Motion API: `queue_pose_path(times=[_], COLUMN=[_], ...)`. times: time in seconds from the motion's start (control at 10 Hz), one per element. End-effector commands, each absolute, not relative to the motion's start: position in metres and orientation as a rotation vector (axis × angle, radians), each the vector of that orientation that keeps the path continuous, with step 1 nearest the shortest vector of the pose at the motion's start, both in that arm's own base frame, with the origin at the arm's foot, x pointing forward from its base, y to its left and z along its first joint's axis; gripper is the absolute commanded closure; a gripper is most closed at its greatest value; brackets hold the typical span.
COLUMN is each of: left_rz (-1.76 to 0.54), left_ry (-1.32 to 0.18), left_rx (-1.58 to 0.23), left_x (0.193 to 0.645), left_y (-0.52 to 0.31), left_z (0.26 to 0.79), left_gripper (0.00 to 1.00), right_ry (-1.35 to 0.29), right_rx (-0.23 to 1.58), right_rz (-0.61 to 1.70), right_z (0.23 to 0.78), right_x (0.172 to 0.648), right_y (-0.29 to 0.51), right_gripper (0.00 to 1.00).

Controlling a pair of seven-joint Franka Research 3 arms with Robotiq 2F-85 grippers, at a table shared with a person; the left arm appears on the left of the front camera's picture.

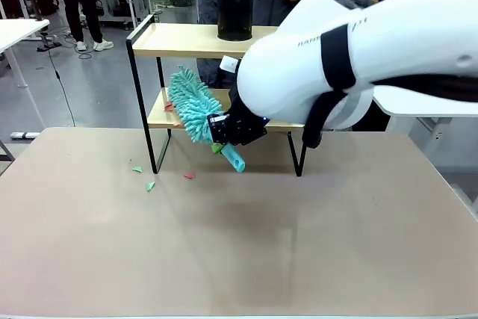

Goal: Clean the shelf.
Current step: Clean the remaining tier of the Shelf with the Duster once objects are removed.

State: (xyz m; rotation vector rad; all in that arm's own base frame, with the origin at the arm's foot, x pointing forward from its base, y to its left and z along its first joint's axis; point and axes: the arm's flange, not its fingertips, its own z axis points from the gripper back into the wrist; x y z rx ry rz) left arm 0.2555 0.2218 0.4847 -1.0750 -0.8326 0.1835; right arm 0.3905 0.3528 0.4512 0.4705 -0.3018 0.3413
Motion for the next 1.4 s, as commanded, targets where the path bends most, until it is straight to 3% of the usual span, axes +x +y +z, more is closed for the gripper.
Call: queue_pose_path(times=[0.0,0.3,1.3], left_rz=[0.166,0.166,0.166], left_ry=[-0.864,-0.864,-0.864], left_rx=[-1.083,-1.083,-1.083], left_x=[0.256,0.256,0.256], left_y=[0.221,0.221,0.221], left_z=[0.484,0.484,0.484], left_gripper=[0.0,0.0,0.0], right_ry=[-0.186,-0.032,-0.086], right_rx=[0.524,0.668,0.901], right_rz=[0.491,0.652,0.571], right_z=[0.458,0.475,0.486], right_x=[0.394,0.375,0.341], right_y=[0.329,0.294,0.19], right_gripper=[1.0,1.0,1.0])
